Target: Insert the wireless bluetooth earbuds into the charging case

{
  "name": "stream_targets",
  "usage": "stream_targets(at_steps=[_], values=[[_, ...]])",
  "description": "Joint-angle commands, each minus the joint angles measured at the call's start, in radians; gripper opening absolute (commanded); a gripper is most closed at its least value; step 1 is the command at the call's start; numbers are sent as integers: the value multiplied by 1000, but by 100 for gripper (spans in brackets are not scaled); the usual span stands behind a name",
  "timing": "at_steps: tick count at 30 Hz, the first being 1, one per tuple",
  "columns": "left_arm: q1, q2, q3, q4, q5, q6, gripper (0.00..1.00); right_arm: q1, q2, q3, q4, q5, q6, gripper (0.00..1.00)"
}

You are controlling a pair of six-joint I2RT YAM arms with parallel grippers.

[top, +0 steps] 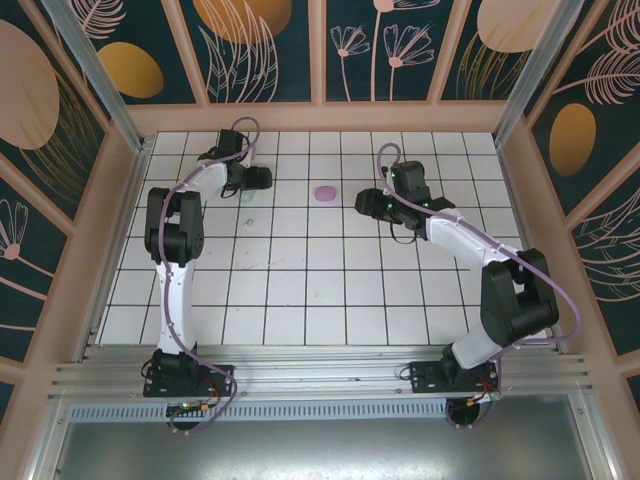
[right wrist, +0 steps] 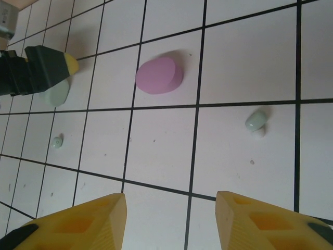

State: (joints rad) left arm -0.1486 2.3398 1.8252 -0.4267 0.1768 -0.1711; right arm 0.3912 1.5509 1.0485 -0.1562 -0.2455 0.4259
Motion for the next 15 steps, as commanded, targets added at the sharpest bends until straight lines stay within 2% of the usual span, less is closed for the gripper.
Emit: stream_targets(at_steps=[1,7,15], values=[[0,-50,-69,-29,11,10,79,9,-57,-30,16,20,11,49],[0,-131,-187,11,-3,7,78,17,-89,-60,21,26,19,49],[0,-174,-268,66,5,-56,70,29,-117,-77,15,34,22,49]])
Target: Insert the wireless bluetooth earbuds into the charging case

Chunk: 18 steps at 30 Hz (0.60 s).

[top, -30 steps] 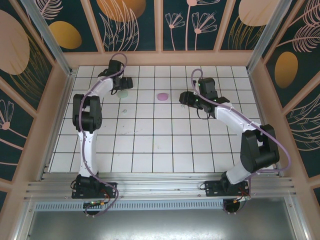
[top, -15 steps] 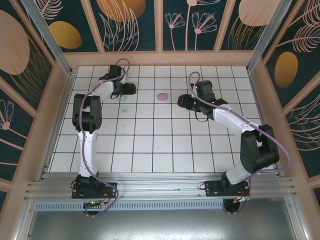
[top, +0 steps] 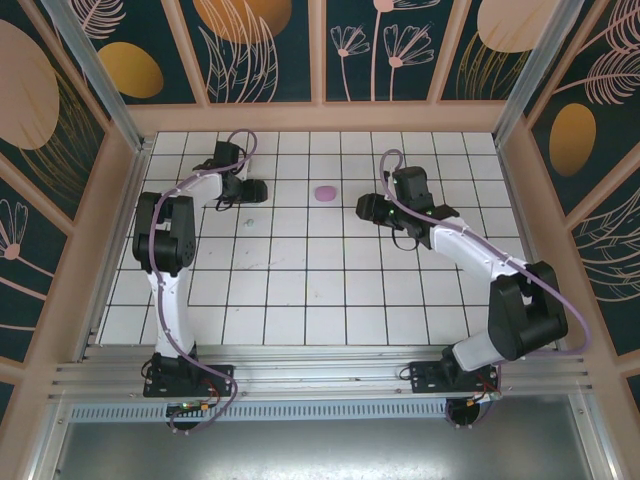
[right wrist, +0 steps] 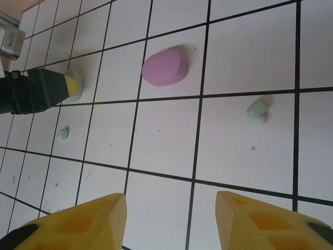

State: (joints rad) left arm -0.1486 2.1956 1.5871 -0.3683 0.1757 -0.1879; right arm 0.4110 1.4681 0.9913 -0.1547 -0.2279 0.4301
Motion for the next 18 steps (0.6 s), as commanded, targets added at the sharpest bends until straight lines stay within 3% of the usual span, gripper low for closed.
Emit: stream_targets(at_steps=[1,9,18], values=[[-2,-31,-37,16,5,-48,70,10,-36,-22,11,16,18,49],[-11,-11,-15,50,-11,-75,68,13,-63,-52,9,19,27,49],[-37,-11,7,12,-59,-35,52,14,-66,-60,21,15,38,49]])
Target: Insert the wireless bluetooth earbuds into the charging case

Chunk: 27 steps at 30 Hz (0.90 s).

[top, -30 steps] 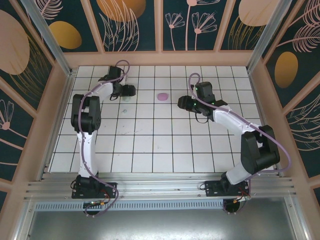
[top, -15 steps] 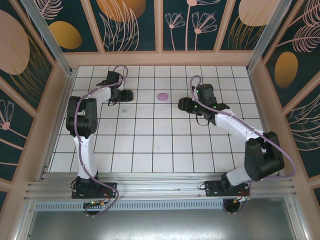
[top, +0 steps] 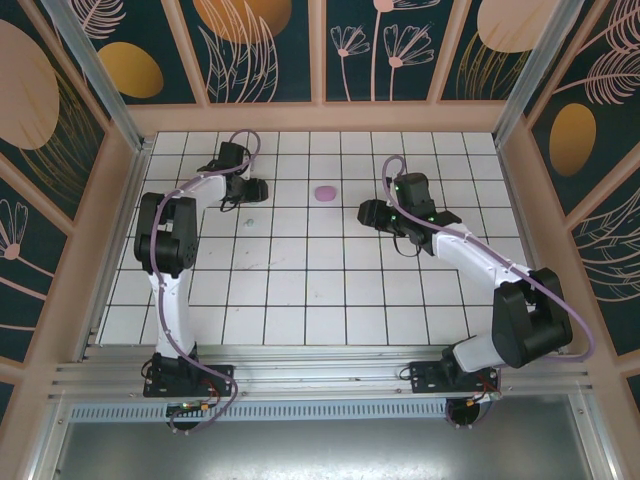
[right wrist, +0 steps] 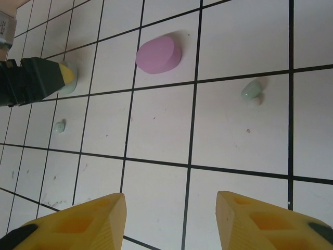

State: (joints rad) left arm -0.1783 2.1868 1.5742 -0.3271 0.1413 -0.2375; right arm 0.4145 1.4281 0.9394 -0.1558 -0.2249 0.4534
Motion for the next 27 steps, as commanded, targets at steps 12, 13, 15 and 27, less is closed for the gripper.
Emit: stream_targets(at_steps=[12,13,15,27], values=[[-15,-118,-81,38,10,88,31,-2,-14,-10,52,-62,60,50],[-16,-134,-97,49,16,83,30,-4,-16,-11,54,-71,65,50],[-23,-163,-126,69,29,69,30,-9,-24,-19,63,-93,76,50],[-181,-459,-456,372,245,119,30,-69,-107,-103,94,-280,133,51]])
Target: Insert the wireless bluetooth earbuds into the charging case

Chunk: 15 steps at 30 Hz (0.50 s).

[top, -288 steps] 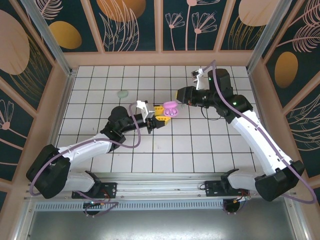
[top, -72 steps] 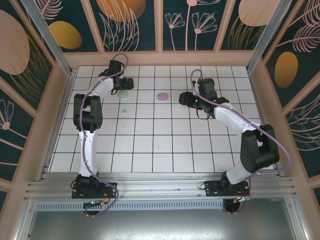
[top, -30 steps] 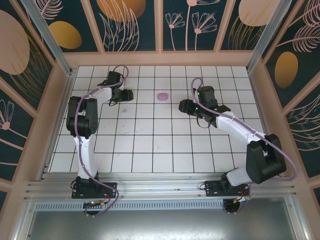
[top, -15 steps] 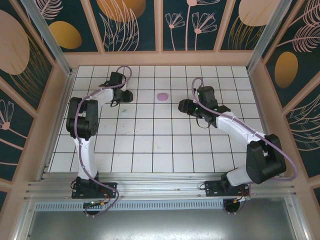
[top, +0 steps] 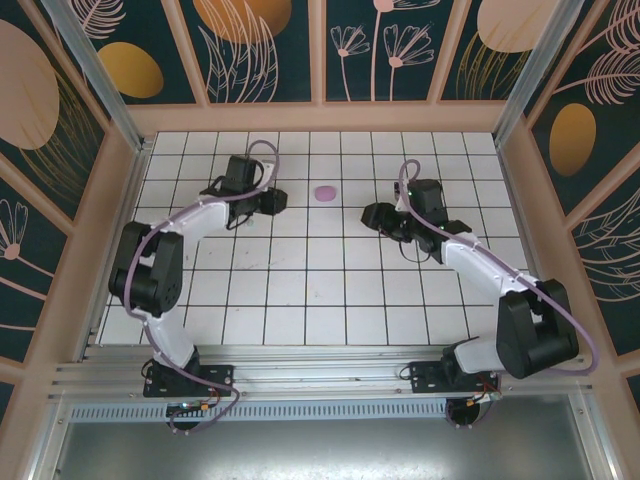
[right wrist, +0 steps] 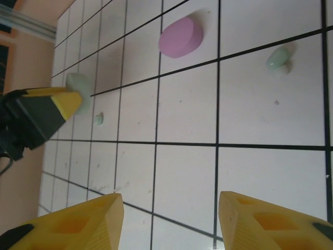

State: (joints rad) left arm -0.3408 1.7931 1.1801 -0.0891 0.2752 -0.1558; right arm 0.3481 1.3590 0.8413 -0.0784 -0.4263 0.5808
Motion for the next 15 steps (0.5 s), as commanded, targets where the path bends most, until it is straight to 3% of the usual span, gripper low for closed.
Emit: stream_targets(at_steps=[1,10,15], values=[[-30,-97,-92,170,142,40,29,-2,-44,-5,4,-93,1,52],[-137,-286,-284,377,261,83,23,10,-63,4,7,-300,32,53],[-194,-326,-295,398,298,163,22,40,-45,58,2,-370,36,54]])
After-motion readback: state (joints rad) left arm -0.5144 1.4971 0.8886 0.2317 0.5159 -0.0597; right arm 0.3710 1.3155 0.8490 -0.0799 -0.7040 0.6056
